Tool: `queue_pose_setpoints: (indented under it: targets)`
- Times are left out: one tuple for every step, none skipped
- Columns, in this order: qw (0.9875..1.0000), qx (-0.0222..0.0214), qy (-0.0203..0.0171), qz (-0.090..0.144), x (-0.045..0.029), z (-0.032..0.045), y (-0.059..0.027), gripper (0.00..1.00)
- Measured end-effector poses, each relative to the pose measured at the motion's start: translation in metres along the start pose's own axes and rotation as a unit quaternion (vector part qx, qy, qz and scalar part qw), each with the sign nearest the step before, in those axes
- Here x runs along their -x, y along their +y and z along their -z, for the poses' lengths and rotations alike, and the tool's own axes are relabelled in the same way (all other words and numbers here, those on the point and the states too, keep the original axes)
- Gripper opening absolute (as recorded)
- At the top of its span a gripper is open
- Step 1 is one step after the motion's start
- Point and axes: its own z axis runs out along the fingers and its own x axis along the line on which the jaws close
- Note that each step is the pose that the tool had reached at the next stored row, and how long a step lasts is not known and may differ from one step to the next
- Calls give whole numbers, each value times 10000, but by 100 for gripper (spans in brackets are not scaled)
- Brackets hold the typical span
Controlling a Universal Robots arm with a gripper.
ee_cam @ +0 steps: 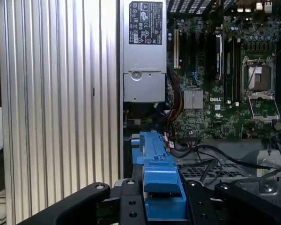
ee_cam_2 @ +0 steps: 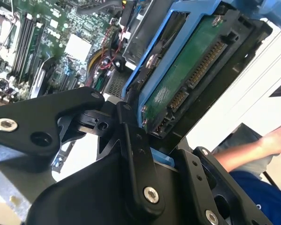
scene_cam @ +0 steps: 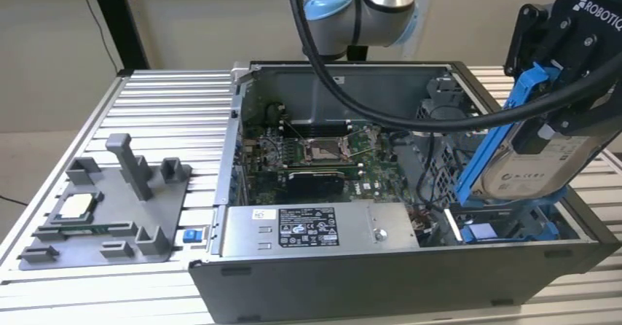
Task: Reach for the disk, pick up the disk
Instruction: 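Pick up the disk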
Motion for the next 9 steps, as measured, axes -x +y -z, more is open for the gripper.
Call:
queue_pose_setpoints:
  targets:
    - [10000,0,-3,0,5,-5,-8,0]
    - [10000,0,-6,1,9,-9,-15,0]
    - [10000,0,-10,1,12,-14,-22,0]
    - [10000,0,-12,1,14,-17,-28,0]
    - [10000,0,-15,1,17,-20,-34,0]
    - [10000,0,-18,1,20,-24,-41,0]
    - [10000,1,-20,1,22,-27,-47,0]
    - [10000,1,-22,1,24,-29,-53,0]
    - [10000,1,-24,1,26,-31,-59,0]
